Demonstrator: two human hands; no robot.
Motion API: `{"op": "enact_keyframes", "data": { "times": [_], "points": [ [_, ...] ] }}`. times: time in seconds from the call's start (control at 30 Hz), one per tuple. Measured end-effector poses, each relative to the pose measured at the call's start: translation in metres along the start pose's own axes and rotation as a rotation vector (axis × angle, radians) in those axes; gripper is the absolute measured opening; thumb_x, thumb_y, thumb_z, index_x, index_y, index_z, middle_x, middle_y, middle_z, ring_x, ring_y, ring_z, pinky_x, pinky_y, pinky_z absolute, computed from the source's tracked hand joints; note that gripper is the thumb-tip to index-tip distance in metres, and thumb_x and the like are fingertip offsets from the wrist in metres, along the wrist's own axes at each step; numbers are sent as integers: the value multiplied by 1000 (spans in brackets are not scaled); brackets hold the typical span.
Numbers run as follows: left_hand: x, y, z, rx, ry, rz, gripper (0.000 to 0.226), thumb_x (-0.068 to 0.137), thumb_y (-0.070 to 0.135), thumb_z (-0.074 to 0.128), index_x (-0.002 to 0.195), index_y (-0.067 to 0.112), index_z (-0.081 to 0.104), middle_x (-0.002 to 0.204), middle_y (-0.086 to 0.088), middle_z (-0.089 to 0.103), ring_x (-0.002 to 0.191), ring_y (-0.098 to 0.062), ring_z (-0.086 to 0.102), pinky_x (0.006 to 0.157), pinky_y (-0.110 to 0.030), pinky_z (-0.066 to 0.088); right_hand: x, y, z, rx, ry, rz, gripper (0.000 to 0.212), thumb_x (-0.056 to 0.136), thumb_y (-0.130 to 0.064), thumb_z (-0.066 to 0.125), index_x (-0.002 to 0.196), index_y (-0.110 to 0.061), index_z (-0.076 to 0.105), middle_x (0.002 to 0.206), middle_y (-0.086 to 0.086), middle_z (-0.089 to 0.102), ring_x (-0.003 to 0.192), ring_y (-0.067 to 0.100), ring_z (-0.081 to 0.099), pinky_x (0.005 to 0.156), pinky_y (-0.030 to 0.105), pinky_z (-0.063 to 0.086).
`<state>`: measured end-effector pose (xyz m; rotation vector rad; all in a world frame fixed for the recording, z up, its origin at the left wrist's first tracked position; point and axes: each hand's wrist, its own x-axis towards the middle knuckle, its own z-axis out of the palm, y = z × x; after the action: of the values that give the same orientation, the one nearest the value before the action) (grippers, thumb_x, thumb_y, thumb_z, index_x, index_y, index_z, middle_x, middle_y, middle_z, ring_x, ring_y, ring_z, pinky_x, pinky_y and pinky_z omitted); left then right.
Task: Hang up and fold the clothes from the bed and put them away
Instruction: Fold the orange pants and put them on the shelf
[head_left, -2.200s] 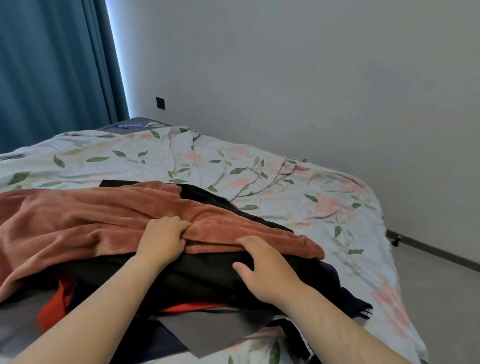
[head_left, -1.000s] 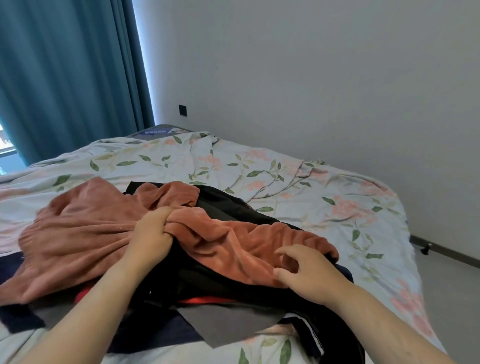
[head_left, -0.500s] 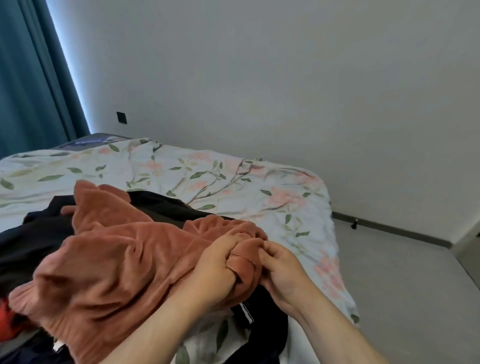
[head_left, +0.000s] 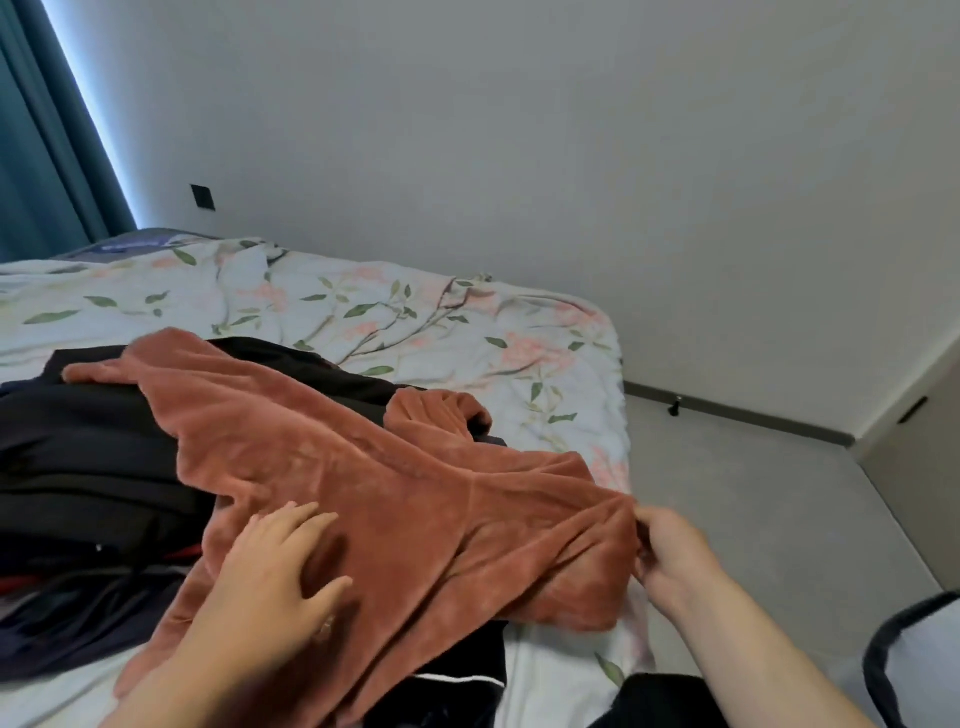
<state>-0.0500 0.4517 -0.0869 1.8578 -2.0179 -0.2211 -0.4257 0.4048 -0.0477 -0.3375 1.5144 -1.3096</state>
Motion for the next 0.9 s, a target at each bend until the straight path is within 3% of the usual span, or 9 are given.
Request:
{"op": "enact_keyframes", "data": {
  "times": [0.07,0.17,0.3,0.37,0.47,0.6,0.67,0.8,0.9],
  "points": [
    [-19,-21,5,24,-67,-113,97,60,81,41,136,24,58,140,5,54,132,-19,47,112,-37,36,-2,11,2,-212,54,-84,22,76,8,52,71,-9,65,62,4,65,53,16,58,53,27,48],
    [-46,-40,16,118,-133,-171,103,56,91,39,138,29,55,140,14,51,131,-15,46,107,-34,39,-31,34,20,-524,46,-367,25,74,0,53,79,-19,68,95,3,72,94,26,64,90,40,51],
    [-62,-53,21,-53,-50,-370,113,53,87,57,145,24,42,146,-3,42,133,-27,41,107,-45,41,-74,65,36,-838,121,-899,36,80,0,54,102,-28,62,121,-14,46,117,6,37,102,25,28],
    [-70,-58,20,-160,-66,-467,106,55,84,63,144,34,32,134,2,52,120,-25,53,93,-44,49,-88,81,42,-969,-152,-1043,33,79,3,54,100,-19,67,116,-10,53,112,7,42,101,16,28],
    [-78,-66,13,-172,-208,-481,90,59,81,66,134,46,31,114,18,58,106,-20,63,80,-36,50,-104,103,53,-1294,-714,-925,28,89,-6,48,106,-17,67,114,-7,58,111,14,49,97,18,38],
    [-77,-62,-1,-85,-381,-385,25,79,52,70,94,33,61,93,14,67,93,-14,65,79,-32,50,-118,134,70,-1452,-957,-804,31,96,-24,52,126,-25,60,131,-8,54,126,16,46,106,32,41],
    [-78,-55,-3,-479,-368,-457,4,91,26,68,91,22,70,91,4,74,90,-17,70,83,-35,53,-125,145,74,-1438,-985,-824,48,93,-36,59,140,-27,52,141,-9,49,132,14,42,111,27,36],
    [-74,-13,-6,-1634,-343,-767,39,96,23,54,120,-5,63,120,-27,66,112,-36,66,94,-45,55,-133,148,68,-1271,-1011,-774,95,69,-62,76,149,-42,29,146,-21,37,135,4,36,113,25,32],
    [-68,20,-11,-2047,-482,-812,47,106,21,37,130,-17,51,141,-28,45,132,-31,46,122,-37,19,-137,142,58,-1118,-850,-684,121,55,-74,75,149,-58,1,150,-37,19,137,-9,23,114,23,28]
  ]
}}
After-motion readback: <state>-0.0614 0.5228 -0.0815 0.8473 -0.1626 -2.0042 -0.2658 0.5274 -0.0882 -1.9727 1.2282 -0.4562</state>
